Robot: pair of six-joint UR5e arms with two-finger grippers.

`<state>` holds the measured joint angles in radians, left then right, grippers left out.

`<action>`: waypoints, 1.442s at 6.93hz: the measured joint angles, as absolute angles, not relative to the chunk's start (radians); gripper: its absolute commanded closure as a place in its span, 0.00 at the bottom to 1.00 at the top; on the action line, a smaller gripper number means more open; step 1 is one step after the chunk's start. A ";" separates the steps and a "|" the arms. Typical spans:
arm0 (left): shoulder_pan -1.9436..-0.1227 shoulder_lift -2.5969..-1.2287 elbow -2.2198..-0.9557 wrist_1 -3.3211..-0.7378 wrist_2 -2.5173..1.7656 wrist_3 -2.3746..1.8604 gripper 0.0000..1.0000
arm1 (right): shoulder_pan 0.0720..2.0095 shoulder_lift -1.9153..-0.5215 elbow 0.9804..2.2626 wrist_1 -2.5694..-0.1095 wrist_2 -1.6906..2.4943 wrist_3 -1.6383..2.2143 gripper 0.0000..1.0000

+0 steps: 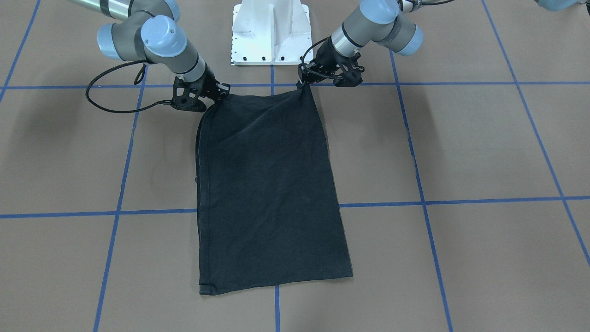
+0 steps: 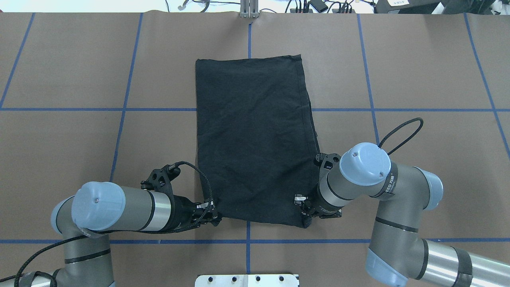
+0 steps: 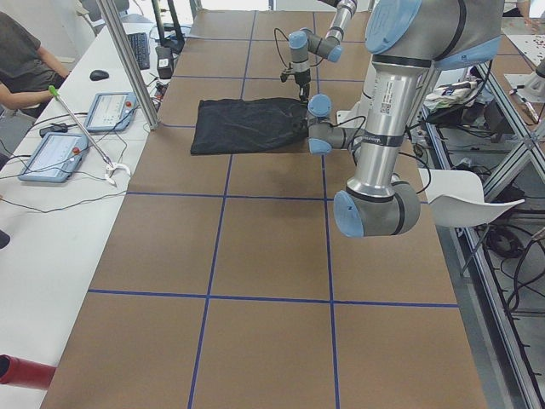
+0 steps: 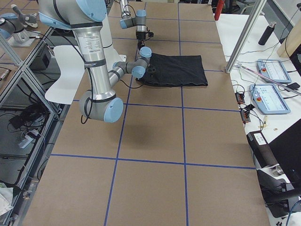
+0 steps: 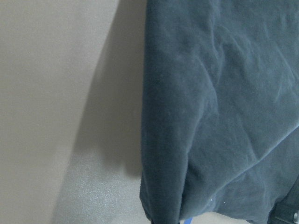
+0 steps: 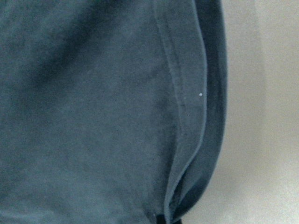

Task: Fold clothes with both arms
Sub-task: 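Grip the bundle's near edge with both grippers and lift it away from the robot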

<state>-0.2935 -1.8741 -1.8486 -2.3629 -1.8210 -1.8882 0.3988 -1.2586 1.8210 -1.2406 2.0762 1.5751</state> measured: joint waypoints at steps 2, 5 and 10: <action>-0.295 -1.865 -1.937 -2.289 -1.823 -1.885 1.00 | 0.403 -1.268 1.865 -1.234 2.125 1.581 1.00; -0.281 -1.814 -2.002 -2.263 -1.824 -1.884 1.00 | 0.421 -1.289 1.921 -1.234 2.308 1.591 1.00; -0.299 -1.812 -2.016 -2.236 -1.882 -1.880 1.00 | 0.522 -1.294 1.933 -1.234 2.395 1.612 1.00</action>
<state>-0.2993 -1.8118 -2.0160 -2.2358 -1.8820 -1.8803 0.5224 -1.2939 1.9329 -1.2336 2.3947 1.6118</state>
